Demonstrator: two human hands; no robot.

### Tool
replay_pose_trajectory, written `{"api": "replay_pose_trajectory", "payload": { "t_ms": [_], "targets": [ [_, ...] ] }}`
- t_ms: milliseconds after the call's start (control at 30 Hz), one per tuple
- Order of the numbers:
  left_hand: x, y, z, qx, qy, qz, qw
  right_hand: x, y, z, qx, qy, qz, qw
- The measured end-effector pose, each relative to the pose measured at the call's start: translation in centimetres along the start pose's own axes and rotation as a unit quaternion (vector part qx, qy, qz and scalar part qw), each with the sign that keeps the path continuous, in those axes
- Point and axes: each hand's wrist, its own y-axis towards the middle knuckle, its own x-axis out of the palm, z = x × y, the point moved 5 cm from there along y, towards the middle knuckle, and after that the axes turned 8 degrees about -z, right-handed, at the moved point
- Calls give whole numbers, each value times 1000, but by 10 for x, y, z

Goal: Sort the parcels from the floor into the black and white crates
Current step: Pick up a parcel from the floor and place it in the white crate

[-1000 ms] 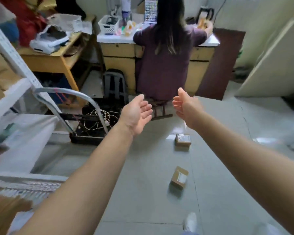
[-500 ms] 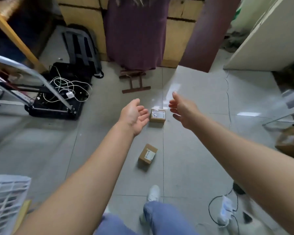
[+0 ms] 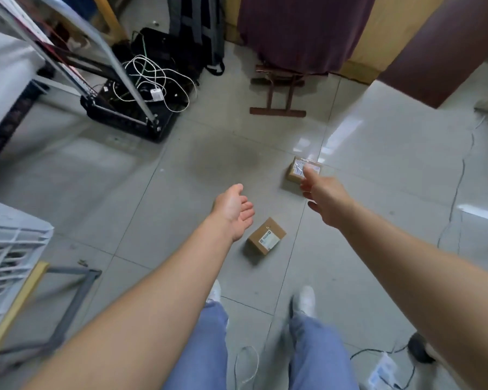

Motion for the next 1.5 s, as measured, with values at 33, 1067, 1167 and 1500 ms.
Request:
{"api": "replay_pose_trajectory", "payload": {
  "t_ms": [33,1067,1167,1500],
  "targets": [
    [-5,16,-6,-3,-8,7,1000,3,17,9,3,-16,-6,1000],
    [-120,433,-232,-28,-151,201,967,86,393,311,71,-215,-179,957],
    [-110,385,-190,18,-159,211,964,84,354,257,47,-182,-167,968],
    [-82,144,-3,176,-172,234,941,92,156,3,-83,-141,-170,972]
  ]
}}
